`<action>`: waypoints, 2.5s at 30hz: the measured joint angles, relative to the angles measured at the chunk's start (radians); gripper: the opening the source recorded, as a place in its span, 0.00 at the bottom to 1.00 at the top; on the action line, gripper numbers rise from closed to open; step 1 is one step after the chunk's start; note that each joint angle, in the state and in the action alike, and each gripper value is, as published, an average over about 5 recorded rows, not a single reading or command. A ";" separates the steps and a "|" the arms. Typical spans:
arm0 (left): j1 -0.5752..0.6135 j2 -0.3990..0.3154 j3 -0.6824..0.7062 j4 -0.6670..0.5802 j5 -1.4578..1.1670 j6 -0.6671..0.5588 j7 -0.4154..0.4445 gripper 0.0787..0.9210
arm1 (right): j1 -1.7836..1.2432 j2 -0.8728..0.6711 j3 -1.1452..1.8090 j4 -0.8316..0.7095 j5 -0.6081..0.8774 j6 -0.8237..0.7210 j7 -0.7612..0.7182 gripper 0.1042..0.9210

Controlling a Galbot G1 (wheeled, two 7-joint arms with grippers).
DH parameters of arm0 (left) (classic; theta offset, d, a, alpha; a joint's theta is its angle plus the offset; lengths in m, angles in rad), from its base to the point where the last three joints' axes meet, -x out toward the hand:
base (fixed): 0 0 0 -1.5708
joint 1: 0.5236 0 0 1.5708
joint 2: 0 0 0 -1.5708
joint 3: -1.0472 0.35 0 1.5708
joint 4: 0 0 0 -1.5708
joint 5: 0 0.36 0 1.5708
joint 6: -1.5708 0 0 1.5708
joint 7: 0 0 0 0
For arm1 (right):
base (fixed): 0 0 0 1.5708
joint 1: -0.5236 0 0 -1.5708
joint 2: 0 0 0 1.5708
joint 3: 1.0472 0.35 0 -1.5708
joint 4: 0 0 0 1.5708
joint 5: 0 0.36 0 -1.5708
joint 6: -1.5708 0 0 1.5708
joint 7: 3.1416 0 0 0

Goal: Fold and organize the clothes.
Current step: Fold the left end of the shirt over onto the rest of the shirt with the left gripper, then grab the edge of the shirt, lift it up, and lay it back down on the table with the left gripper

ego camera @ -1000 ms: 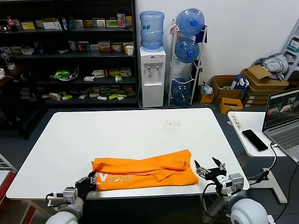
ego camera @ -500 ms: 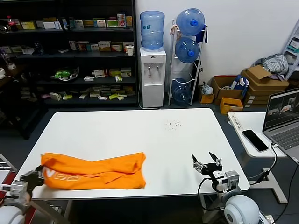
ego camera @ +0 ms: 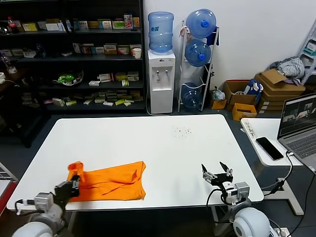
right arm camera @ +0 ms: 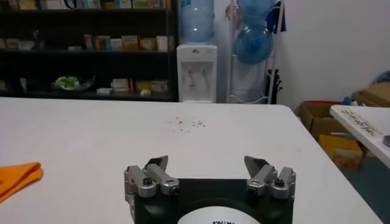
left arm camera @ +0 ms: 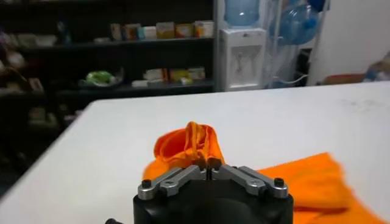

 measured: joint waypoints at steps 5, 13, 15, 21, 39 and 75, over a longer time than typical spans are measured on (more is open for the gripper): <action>-0.078 -0.054 0.110 -0.021 -0.030 0.018 -0.031 0.03 | -0.005 0.013 0.006 0.001 -0.008 0.001 0.003 0.88; -0.182 -0.128 0.244 -0.006 -0.040 0.041 -0.064 0.03 | -0.003 0.021 0.009 0.004 -0.011 -0.005 0.011 0.88; -0.200 -0.145 0.266 0.004 -0.038 0.051 -0.068 0.04 | -0.001 0.021 0.007 0.004 -0.011 -0.006 0.012 0.88; -0.221 -0.172 0.295 0.024 -0.026 0.076 -0.069 0.22 | 0.010 0.021 0.000 0.002 -0.007 -0.008 0.013 0.88; -0.054 0.028 0.041 0.077 -0.120 0.043 0.072 0.83 | 0.044 0.044 -0.038 -0.017 -0.005 -0.014 0.014 0.88; -0.209 -0.015 0.142 0.336 -0.061 -0.034 0.192 0.05 | 0.025 0.050 -0.028 -0.007 -0.004 -0.015 0.022 0.88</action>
